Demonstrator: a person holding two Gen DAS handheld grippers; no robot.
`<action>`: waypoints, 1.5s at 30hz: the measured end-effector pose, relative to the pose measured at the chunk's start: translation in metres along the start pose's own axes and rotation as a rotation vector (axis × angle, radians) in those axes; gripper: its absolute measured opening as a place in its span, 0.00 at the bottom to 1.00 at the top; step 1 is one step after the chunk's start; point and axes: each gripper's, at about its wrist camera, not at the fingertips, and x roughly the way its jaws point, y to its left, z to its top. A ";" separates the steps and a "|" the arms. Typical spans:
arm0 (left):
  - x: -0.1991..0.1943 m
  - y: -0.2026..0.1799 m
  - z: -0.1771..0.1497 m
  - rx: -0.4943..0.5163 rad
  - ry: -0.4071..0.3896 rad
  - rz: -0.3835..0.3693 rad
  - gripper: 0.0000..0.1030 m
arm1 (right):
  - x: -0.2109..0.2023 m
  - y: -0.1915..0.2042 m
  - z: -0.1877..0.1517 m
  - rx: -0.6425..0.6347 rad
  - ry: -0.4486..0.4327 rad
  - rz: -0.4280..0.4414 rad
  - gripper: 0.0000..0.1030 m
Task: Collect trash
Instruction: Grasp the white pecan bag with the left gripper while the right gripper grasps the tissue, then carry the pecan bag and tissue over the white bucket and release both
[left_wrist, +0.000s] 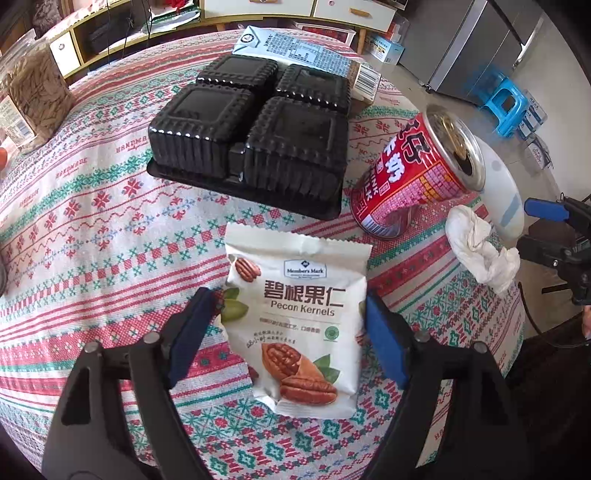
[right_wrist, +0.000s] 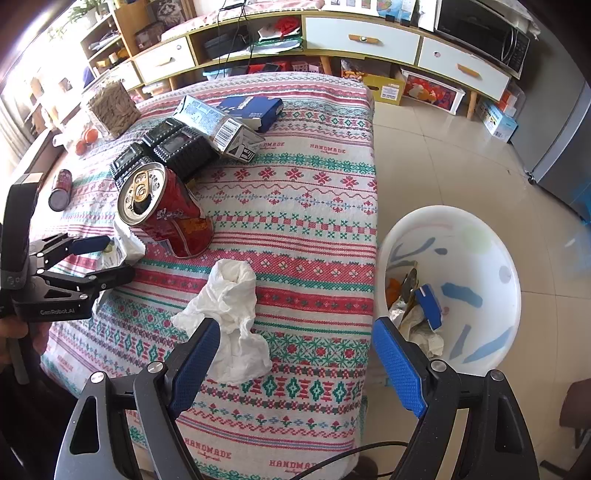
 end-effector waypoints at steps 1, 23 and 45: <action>-0.001 0.000 0.000 0.006 -0.003 0.003 0.71 | 0.000 0.000 0.000 0.000 0.001 -0.001 0.84; -0.024 0.020 -0.006 0.006 -0.036 0.022 0.56 | 0.018 0.027 0.002 -0.034 0.039 0.082 0.83; -0.007 0.032 -0.007 -0.043 -0.018 0.092 0.31 | 0.040 0.053 -0.004 -0.121 0.086 0.081 0.13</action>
